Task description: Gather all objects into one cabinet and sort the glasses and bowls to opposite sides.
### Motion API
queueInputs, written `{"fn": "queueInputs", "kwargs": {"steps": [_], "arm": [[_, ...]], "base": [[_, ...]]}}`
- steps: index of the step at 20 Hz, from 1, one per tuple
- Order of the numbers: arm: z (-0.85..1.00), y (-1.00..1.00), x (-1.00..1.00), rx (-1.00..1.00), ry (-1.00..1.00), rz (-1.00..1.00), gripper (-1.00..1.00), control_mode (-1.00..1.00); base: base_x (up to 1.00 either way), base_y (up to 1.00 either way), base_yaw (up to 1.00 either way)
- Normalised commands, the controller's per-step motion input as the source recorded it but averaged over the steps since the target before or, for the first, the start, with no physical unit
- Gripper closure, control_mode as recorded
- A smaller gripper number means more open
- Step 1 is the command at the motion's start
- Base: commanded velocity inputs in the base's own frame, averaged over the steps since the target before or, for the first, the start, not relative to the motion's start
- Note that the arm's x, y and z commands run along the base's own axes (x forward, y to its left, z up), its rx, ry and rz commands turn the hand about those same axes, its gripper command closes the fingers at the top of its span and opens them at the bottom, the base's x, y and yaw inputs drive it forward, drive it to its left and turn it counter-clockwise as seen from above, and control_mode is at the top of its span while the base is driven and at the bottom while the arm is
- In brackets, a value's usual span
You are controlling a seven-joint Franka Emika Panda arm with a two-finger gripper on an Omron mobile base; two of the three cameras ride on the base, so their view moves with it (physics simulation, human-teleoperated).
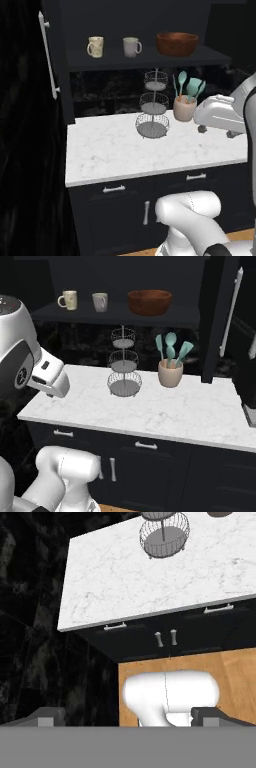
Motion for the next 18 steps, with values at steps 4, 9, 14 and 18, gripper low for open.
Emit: {"fn": "queueInputs", "kwargs": {"steps": [4, 9, 14, 18], "arm": [[0.0, 0.0, 0.0, 0.0, 0.0, 0.0, -1.0, 1.0], [0.0, 0.0, 0.0, 0.0, 0.0, 0.0, -1.0, 1.0], [0.0, 0.0, 0.0, 0.0, 0.0, 0.0, -1.0, 1.0], [0.0, 0.0, 0.0, 0.0, 0.0, 0.0, -1.0, 1.0]], "base": [[-0.82, 0.0, 0.0], [-0.26, -0.08, 0.0], [-0.1, -0.42, 0.0], [-0.07, -0.51, 0.0]]}}
